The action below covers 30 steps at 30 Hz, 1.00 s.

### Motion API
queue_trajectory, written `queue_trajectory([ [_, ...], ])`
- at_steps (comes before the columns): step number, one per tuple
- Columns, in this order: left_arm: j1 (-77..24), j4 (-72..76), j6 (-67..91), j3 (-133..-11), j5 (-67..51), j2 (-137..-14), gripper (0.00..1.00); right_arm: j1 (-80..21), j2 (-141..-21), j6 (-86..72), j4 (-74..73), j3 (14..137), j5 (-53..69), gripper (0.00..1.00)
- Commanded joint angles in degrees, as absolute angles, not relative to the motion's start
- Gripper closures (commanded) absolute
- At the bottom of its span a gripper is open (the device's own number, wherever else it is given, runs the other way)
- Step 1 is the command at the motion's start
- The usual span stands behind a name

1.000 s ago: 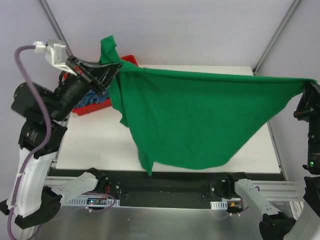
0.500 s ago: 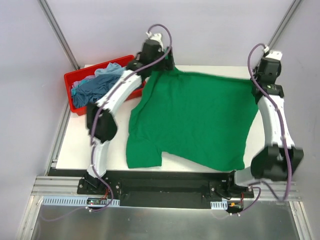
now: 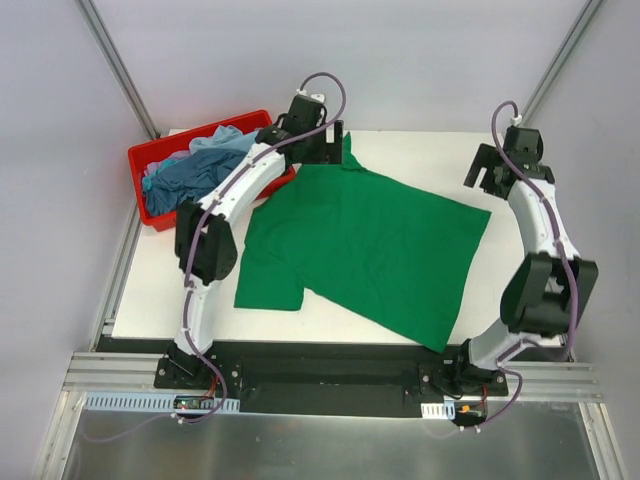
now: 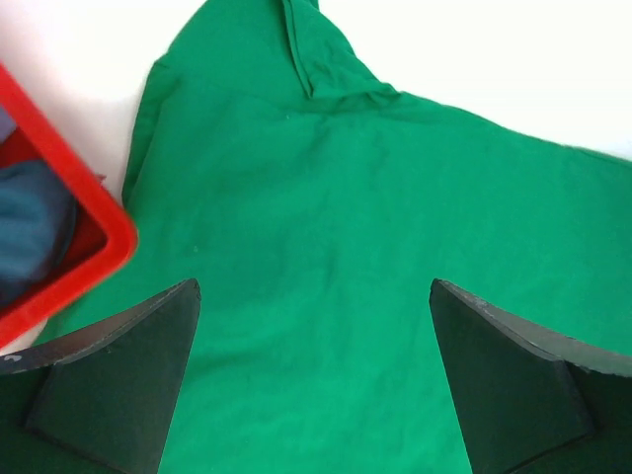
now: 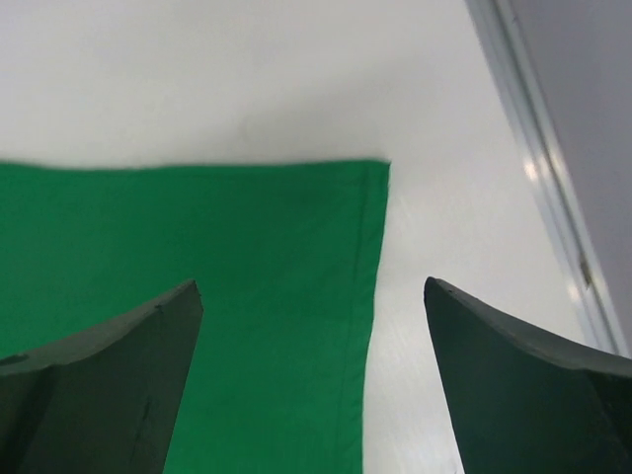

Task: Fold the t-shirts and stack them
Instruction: Flatten out the tshirt

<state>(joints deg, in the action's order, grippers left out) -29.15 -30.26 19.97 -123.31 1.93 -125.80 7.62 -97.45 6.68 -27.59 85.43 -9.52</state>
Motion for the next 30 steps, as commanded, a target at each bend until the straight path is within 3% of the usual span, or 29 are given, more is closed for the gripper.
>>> queue_trajectory([
  [1, -29.62, -29.88, 20.21, -113.67, -1.41, -114.80, 0.01, 4.40, -84.83, -2.26, -30.76, 75.17, -3.18, 0.04],
  [7, -30.23, -29.71, 22.67, -99.95, -0.70, -104.08, 0.01, 0.09, -79.19, -7.47, -30.85, 60.84, 5.01, 0.04],
  [12, -30.32, -28.65, 24.61, -88.70, 2.28, -96.78, 0.01, -1.41, -83.22, -6.68, -29.27, 57.39, 6.15, 0.04],
  [21, -30.32, -27.25, 25.22, -83.67, 4.92, -94.48, 0.01, 1.84, -99.56, -4.13, -29.53, 65.38, 4.74, 0.04],
  [30, -30.24, -26.72, 26.10, -86.04, 6.42, -100.80, 0.01, 10.45, -112.83, 2.80, -35.59, 77.76, 11.49, 0.03],
])
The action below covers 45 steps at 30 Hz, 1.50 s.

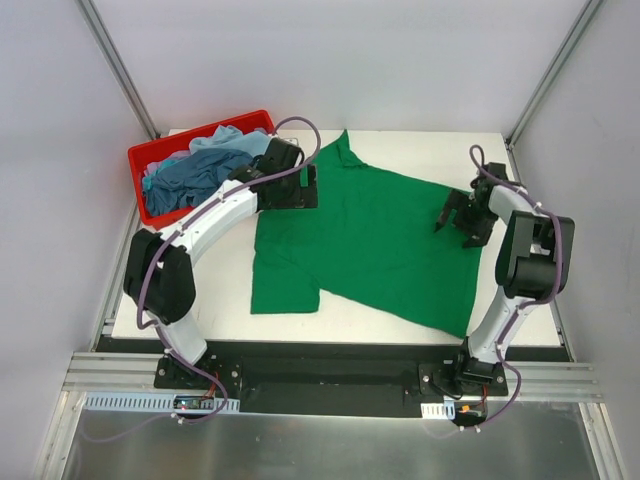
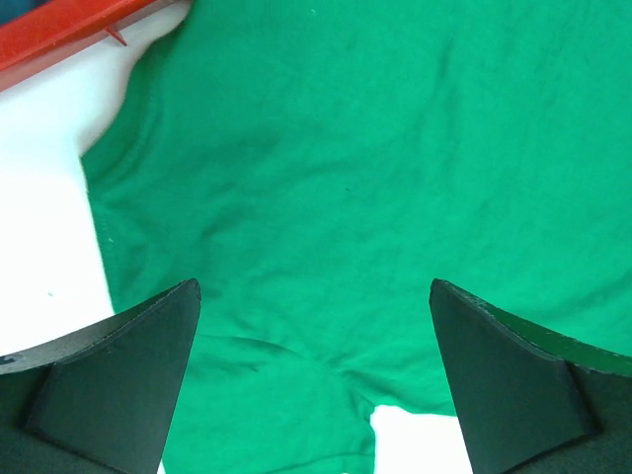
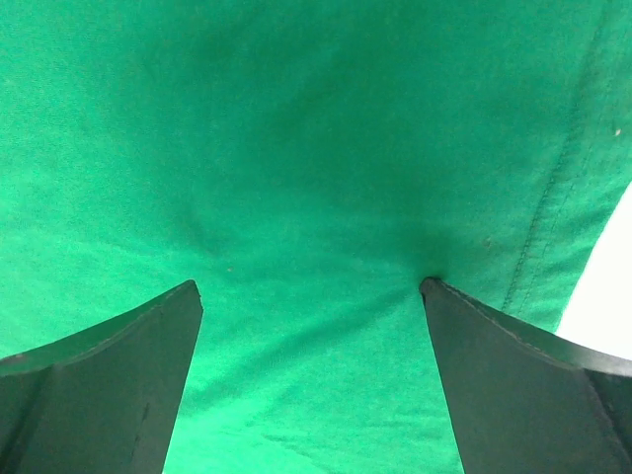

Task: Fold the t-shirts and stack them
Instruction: Flatten out the tshirt

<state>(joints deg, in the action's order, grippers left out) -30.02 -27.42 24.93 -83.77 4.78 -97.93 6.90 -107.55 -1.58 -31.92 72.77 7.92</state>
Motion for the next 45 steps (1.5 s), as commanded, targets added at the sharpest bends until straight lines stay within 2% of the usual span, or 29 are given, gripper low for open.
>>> queue_trajectory([
  [1, -30.32, -26.63, 26.02, -86.57, 6.42, -101.51, 0.01, 11.50, -113.55, 2.81, -36.12, 79.00, 13.69, 0.02],
  [3, -30.23, -26.72, 25.93, -87.88, 6.07, -103.00, 0.01, 12.91, -115.04, 2.64, -37.96, 81.99, 13.20, 0.02],
  [8, -30.23, -26.81, 25.93, -91.05, 5.54, -107.13, 0.01, 17.30, -118.65, 3.35, -45.79, 89.91, 1.51, 0.04],
  [13, -30.06, -26.81, 25.58, -95.09, 2.12, -111.44, 0.01, 19.34, -118.57, 5.44, -45.44, 92.90, 5.09, 0.04],
  [23, -30.23, -26.98, 26.28, -104.23, -9.21, -118.64, 0.01, 12.92, -105.48, 4.76, -40.61, 86.50, 3.60, 0.04],
  [29, -30.50, -27.07, 29.44, -106.44, -13.96, -123.48, 0.01, 12.66, -104.24, 3.16, -39.02, 80.51, 6.50, 0.04],
  [33, -31.03, -27.07, 29.79, -106.35, -12.57, -126.38, 0.01, 12.66, -107.30, 3.95, -38.58, 81.20, 6.50, 0.04],
  [45, -29.27, -33.83, 31.81, -110.04, -3.96, -133.41, 0.01, 12.39, -122.86, 8.35, -46.58, 97.98, 14.14, 0.04],
])
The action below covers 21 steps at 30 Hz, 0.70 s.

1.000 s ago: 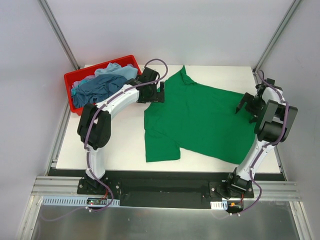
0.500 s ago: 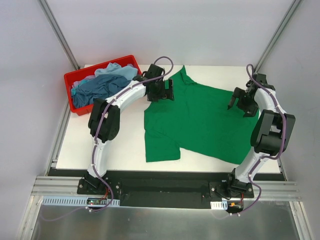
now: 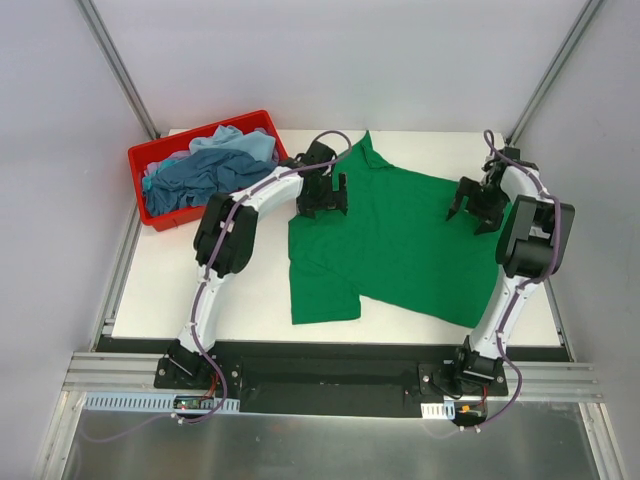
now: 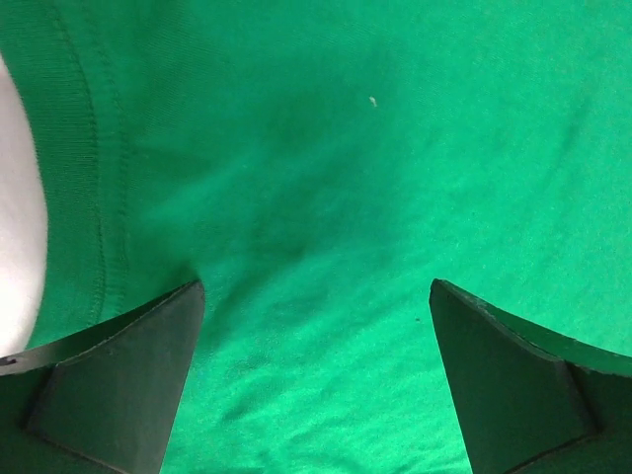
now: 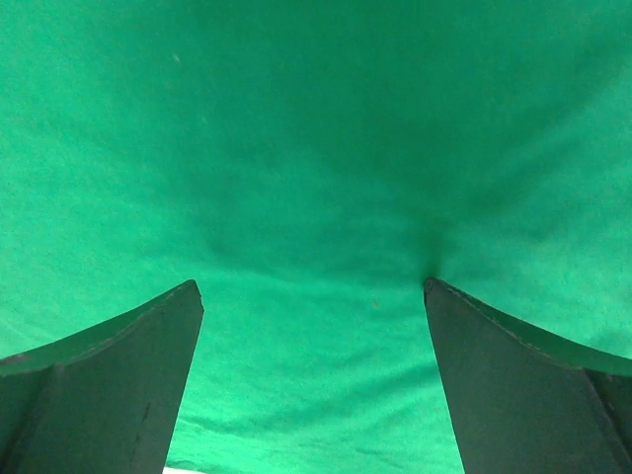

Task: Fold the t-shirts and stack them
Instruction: Flatten out the tshirt

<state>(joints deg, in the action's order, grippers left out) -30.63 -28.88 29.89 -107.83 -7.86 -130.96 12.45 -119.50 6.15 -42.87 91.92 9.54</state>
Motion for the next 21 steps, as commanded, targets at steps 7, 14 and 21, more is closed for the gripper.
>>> queue_trajectory([
  [7, -24.26, -35.33, 35.51, -111.97, -8.52, -135.70, 0.01, 11.78, -133.75, 9.58, -51.85, 113.53, 15.47, 0.04],
  [14, -23.99, -35.33, 33.49, -117.23, -9.22, -137.02, 0.01, 11.16, -140.36, 9.32, -54.76, 125.68, 14.94, 0.04],
  [21, -26.01, -35.33, 29.45, -123.22, -12.49, -132.73, 0.01, 10.11, -130.72, 9.67, -55.46, 124.56, 10.03, 0.04],
])
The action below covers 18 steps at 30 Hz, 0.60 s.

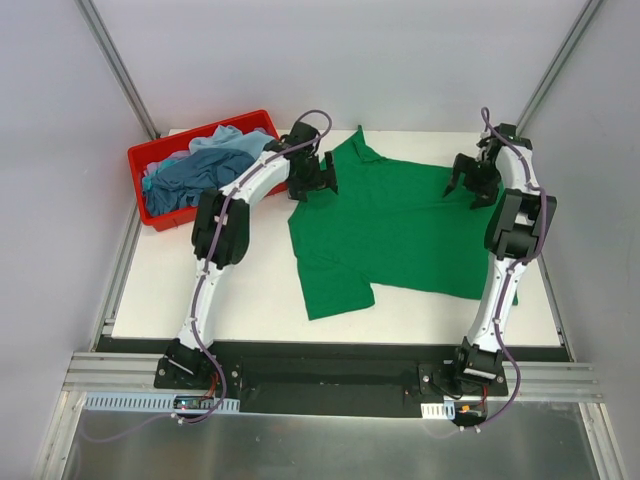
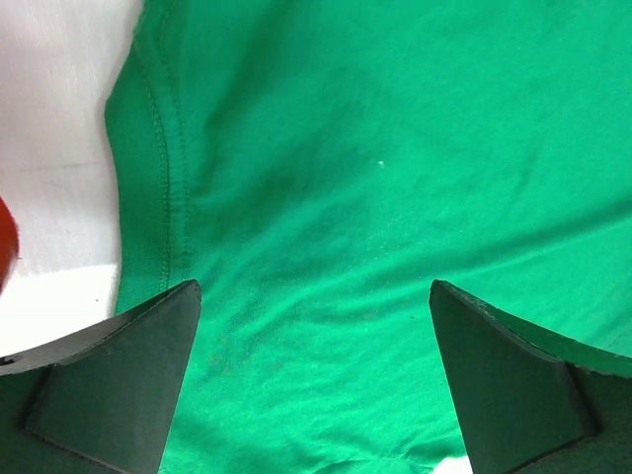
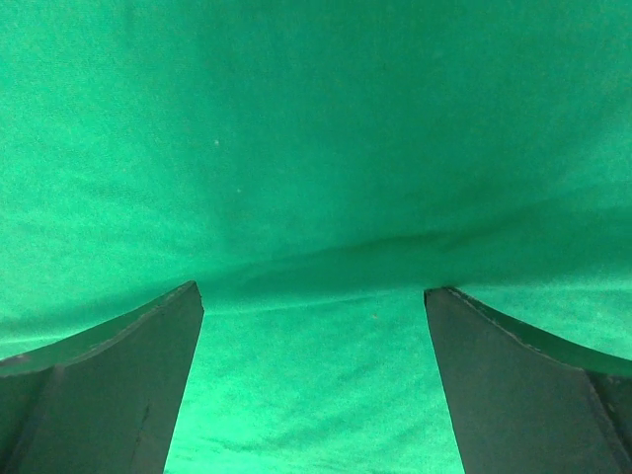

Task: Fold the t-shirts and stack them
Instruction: Flatten out the tshirt

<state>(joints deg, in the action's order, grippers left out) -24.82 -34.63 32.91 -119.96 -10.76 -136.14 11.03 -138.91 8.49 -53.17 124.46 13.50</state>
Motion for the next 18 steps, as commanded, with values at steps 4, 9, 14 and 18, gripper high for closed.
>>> queue_trajectory([
  [4, -29.70, -35.33, 27.25, -116.04, -7.93, -122.38, 0.01, 9.49, -114.39, 7.92, -53.36, 111.05, 4.24, 0.04],
  [9, -33.66, -36.73, 31.79, -95.42, -1.32, -103.76, 0.01, 9.49, -90.93, 3.43, -43.00, 83.55, -3.24, 0.04],
  [14, -37.34, -36.65, 38.13, -76.32, -1.93, -90.90, 0.01, 10.10, -73.60, -5.78, -37.71, 61.73, -10.09, 0.04],
  [18, -43.66, -36.65, 40.87, -66.29, -4.65, -87.63, 0.01, 13.96, -63.40, -12.03, -34.46, 51.53, -10.99, 0.04],
])
